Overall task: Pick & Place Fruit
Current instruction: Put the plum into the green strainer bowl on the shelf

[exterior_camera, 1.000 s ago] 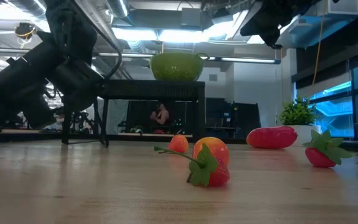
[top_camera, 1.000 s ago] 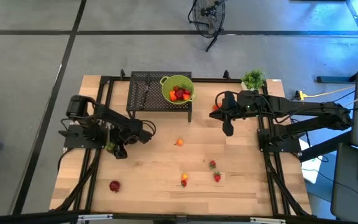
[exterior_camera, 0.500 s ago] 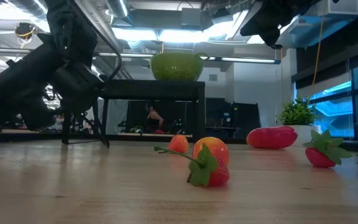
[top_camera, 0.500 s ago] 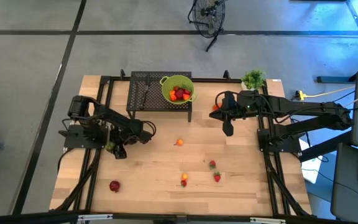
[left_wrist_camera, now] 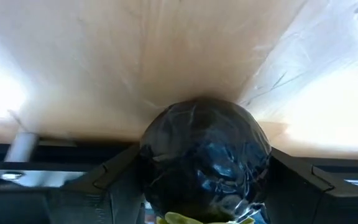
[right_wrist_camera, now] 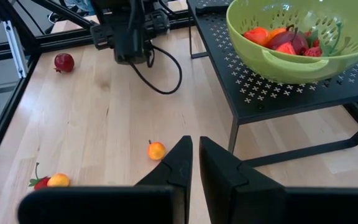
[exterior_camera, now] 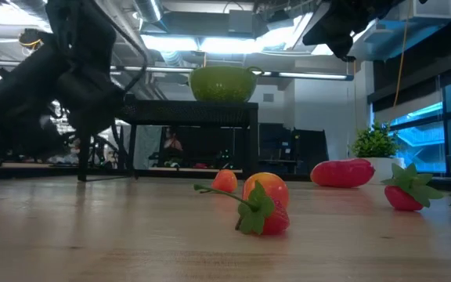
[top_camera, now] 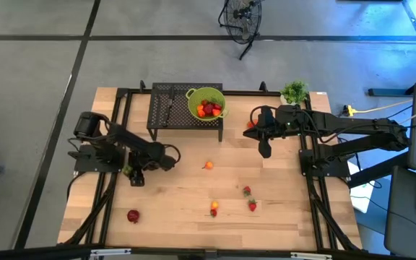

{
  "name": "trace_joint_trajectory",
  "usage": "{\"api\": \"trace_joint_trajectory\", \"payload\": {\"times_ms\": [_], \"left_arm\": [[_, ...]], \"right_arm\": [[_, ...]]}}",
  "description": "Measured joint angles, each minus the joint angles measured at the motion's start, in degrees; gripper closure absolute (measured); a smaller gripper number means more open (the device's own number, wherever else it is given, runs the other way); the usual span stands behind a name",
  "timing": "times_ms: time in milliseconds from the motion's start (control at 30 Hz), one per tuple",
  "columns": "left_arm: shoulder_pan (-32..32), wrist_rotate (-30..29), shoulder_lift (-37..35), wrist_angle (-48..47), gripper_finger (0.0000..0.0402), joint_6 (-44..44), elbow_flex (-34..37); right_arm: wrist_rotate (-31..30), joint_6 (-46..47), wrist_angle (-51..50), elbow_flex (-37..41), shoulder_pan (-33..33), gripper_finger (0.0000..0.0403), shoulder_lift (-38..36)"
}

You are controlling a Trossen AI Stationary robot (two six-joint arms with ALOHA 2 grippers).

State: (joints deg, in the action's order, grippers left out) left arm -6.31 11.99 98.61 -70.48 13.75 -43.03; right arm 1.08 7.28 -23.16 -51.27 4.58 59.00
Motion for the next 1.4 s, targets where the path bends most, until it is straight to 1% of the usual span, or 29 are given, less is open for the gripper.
{"api": "trace_joint_trajectory", "payload": {"times_ms": [133, 333, 567, 767, 967, 1167, 1400], "left_arm": [[-1.01, -0.49, -2.77, 0.90, 0.0145, 1.46, -0.02], [-1.20, -0.51, -9.19, 4.40, 0.0145, 4.39, -0.04], [-1.20, -0.71, -17.38, 11.77, 0.0146, 6.66, -0.08], [-0.56, -4.91, -22.23, 17.46, 0.0146, 6.68, -0.11], [1.20, -7.45, -24.74, 24.70, 0.0146, 5.49, -0.11], [2.65, -8.00, -25.14, 33.11, 0.0146, 2.07, -0.11], [4.05, -7.98, -25.14, 48.65, 0.0146, -3.99, -0.11]], "right_arm": [[0.02, 0.92, -0.02, 0.00, 0.01, 0.0372, 0.00], [1.51, 1.57, -0.44, 0.00, -0.03, 0.0372, 0.00], [1.46, 2.70, -2.54, 0.00, -1.40, 0.0372, 0.00], [1.29, 3.33, -2.88, 0.00, -3.28, 0.0372, 0.00], [1.29, 4.95, -3.82, 0.00, -5.25, 0.0372, 0.00], [0.80, 6.84, -4.62, 0.00, -7.59, 0.0372, 0.00], [-3.44, 8.82, -5.62, 0.00, -10.81, 0.0372, 0.00]]}}
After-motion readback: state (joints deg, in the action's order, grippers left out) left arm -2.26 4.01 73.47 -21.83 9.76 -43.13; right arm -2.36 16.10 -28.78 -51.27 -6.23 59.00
